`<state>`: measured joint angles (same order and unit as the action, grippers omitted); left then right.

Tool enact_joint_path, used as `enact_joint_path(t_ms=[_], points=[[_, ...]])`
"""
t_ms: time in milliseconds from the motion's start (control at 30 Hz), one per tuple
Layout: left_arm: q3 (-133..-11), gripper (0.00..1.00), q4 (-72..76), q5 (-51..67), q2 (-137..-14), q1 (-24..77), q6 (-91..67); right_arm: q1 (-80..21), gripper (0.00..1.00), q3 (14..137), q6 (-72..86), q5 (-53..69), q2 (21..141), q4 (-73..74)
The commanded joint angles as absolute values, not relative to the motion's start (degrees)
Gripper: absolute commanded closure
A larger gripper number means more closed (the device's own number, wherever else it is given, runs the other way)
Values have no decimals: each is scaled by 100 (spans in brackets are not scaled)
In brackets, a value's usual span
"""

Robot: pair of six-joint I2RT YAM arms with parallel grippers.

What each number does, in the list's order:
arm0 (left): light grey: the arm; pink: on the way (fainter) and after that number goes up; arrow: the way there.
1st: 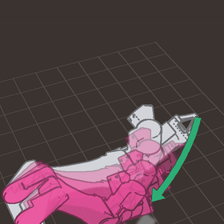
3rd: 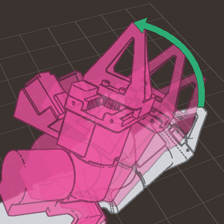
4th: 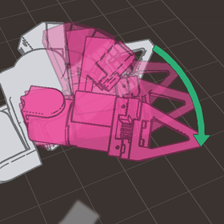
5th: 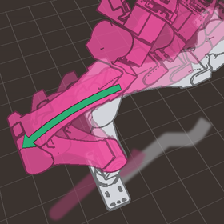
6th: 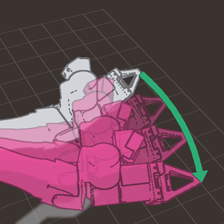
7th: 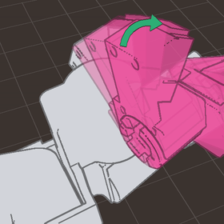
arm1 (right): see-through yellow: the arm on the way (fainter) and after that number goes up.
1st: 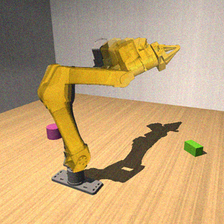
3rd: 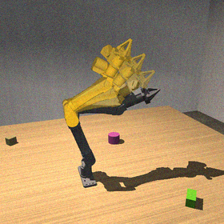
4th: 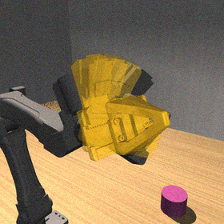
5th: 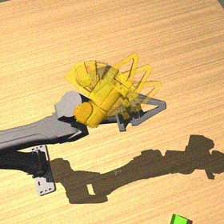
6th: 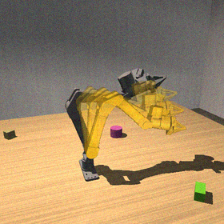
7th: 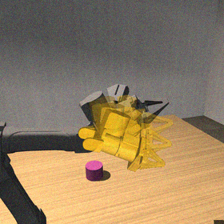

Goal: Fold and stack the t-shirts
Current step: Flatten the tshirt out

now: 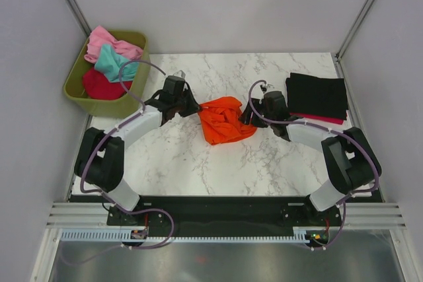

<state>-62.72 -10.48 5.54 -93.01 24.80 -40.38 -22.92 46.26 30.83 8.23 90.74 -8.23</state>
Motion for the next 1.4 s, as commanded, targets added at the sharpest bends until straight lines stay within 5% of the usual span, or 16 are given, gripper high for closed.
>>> enact_joint_path(t_ms=[0,167,233,667,800,833,867,933,1100,1367], points=[[-6170,98,-791,308,-8974,2408,-4271,-2338,38,4904,3067,659,9281,-668],[-5986,98,-782,36,-8755,2329,-4394,-2320,91,4957,3067,134,9045,-397],[-5863,98,-756,-165,-8649,2294,-4473,-2320,100,4879,3093,-417,8685,-299],[-5124,98,-799,-729,-7901,1820,-5203,-1916,100,3955,3743,-2179,6592,-255],[-5247,84,-1072,-852,-8112,1723,-5291,-1872,94,3999,3876,-2250,6715,-123],[-5238,70,-1098,-887,-8104,1723,-5300,-1863,75,4016,3867,-2250,6750,-106],[-5256,44,-1125,-931,-8077,1723,-5274,-1863,50,4043,3850,-2241,6776,-79],[-5282,32,-1186,-1098,-7999,1731,-5177,-1863,25,4087,3797,-2163,6829,-35],[-5510,22,-1204,-1642,-7725,2196,-4564,-1872,23,4148,3551,-1698,6978,-166],[-6380,25,-1222,-792,-8893,2584,-3841,-2487,41,5053,2769,-554,8409,-9]])
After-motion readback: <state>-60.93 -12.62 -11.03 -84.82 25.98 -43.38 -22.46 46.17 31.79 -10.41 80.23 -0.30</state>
